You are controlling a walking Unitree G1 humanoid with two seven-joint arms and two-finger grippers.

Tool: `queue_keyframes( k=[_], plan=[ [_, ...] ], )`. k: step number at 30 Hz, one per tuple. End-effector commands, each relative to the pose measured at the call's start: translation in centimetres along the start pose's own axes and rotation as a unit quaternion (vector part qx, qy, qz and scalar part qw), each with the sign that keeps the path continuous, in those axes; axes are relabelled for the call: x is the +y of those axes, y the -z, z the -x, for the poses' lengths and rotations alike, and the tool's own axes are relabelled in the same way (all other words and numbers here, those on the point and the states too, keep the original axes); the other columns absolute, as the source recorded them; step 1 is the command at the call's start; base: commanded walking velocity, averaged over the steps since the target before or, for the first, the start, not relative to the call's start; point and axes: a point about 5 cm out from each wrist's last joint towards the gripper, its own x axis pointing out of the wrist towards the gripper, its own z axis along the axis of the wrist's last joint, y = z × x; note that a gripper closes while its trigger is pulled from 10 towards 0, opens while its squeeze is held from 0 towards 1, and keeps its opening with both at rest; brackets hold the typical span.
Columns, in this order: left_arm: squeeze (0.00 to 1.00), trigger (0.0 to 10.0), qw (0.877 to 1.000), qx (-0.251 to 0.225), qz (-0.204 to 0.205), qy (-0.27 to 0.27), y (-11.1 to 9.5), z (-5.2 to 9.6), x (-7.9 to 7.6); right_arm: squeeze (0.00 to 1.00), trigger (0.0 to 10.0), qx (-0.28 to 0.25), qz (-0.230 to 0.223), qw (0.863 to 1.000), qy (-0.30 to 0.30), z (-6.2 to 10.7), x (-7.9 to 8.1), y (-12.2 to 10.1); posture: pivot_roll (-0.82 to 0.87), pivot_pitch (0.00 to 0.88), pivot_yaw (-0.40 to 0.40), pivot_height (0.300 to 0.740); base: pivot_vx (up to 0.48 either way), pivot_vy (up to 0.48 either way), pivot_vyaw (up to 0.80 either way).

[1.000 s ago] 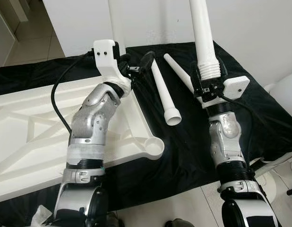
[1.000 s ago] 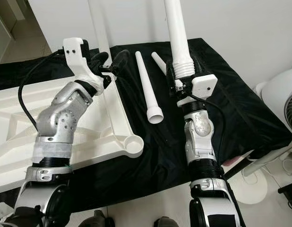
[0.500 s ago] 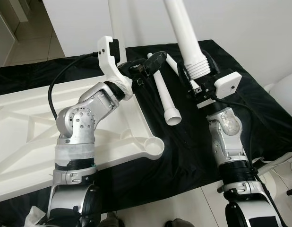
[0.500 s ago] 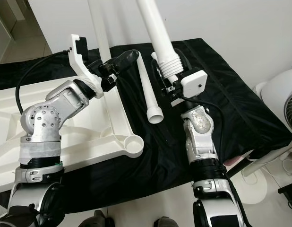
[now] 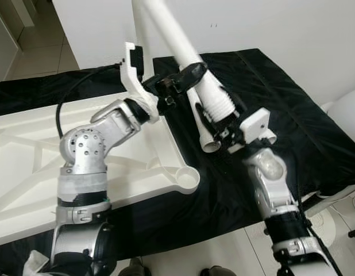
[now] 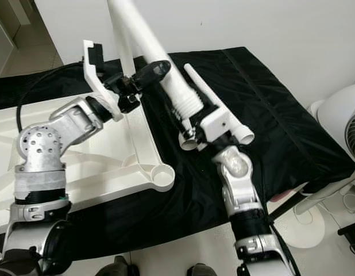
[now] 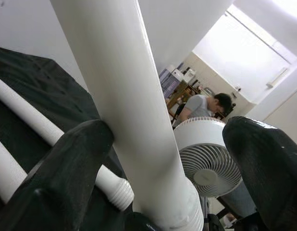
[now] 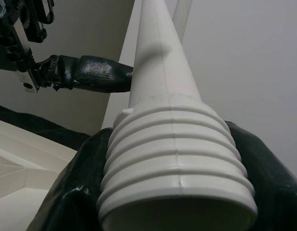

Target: Building children table

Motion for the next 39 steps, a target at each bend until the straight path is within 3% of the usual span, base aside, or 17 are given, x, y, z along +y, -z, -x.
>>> queue_keyframes(
  k=[1, 8, 13, 16, 22, 28, 29, 31, 32, 39],
  plan=[
    [0.00, 10.0, 0.997, 0.001, -0.008, 0.079, -0.5, -0.1, -1.1, 0.00, 10.0, -0.002, 0.008, 1.000, -0.022, 0.0, 0.7, -0.3, -0.09, 0.000, 0.075, 0.740, 0.000, 0.000, 0.00],
    [0.00, 10.0, 0.998, 0.002, -0.010, 0.062, -0.9, -0.2, -0.6, 0.00, 10.0, 0.005, 0.005, 0.999, -0.037, 0.8, 2.0, -0.2, -0.09, 0.000, 0.082, 0.740, 0.000, 0.000, 0.00],
    [0.00, 10.0, 0.999, 0.001, -0.012, 0.032, -2.0, -0.2, 0.8, 0.00, 10.0, 0.013, -0.003, 0.998, -0.054, 1.8, 3.9, 0.0, -0.10, 0.000, 0.090, 0.740, 0.000, 0.000, 0.00],
    [0.00, 10.0, 1.000, 0.000, -0.017, 0.020, -2.3, -0.2, 1.2, 0.00, 10.0, 0.015, -0.003, 0.998, -0.054, 2.1, 4.1, 0.0, -0.10, 0.000, 0.094, 0.740, 0.000, 0.000, 0.00],
    [0.00, 10.0, 0.999, -0.020, -0.026, -0.039, -4.7, 0.1, 3.1, 0.00, 10.0, 0.045, 0.002, 0.998, -0.038, 4.4, 5.0, 0.8, -0.09, 0.000, 0.102, 0.740, 0.000, 0.000, 0.00],
    [0.00, 10.0, 0.999, -0.019, -0.018, -0.039, -5.0, 0.1, 3.2, 0.00, 10.0, 0.061, 0.027, 0.997, -0.040, 5.6, 5.5, 1.2, -0.10, 0.000, 0.120, 0.740, 0.000, 0.000, 0.00],
    [0.00, 4.9, 0.999, -0.018, -0.018, -0.044, -4.8, 0.0, 3.3, 0.00, 10.0, 0.062, 0.028, 0.997, -0.041, 5.6, 5.6, 1.3, -0.10, 0.000, 0.122, 0.740, 0.000, 0.000, 0.00],
    [0.00, 4.9, 0.998, -0.016, -0.019, -0.049, -4.7, -0.1, 3.5, 0.00, 10.0, 0.063, 0.028, 0.997, -0.042, 5.6, 5.6, 1.3, -0.10, 0.000, 0.122, 0.740, 0.000, 0.000, 0.00],
    [0.00, 0.0, 0.998, -0.013, -0.011, -0.053, -4.4, -0.1, 3.8, 0.00, 10.0, 0.064, 0.028, 0.997, -0.040, 5.5, 5.7, 1.4, -0.10, 0.000, 0.127, 0.740, 0.000, 0.000, 0.00],
    [0.00, 0.0, 0.998, -0.020, -0.004, -0.052, -4.5, -0.1, 3.8, 0.00, 10.0, 0.063, 0.028, 0.997, -0.033, 5.3, 5.8, 1.6, -0.10, 0.000, 0.129, 0.740, 0.000, 0.000, 0.00]
  ],
)
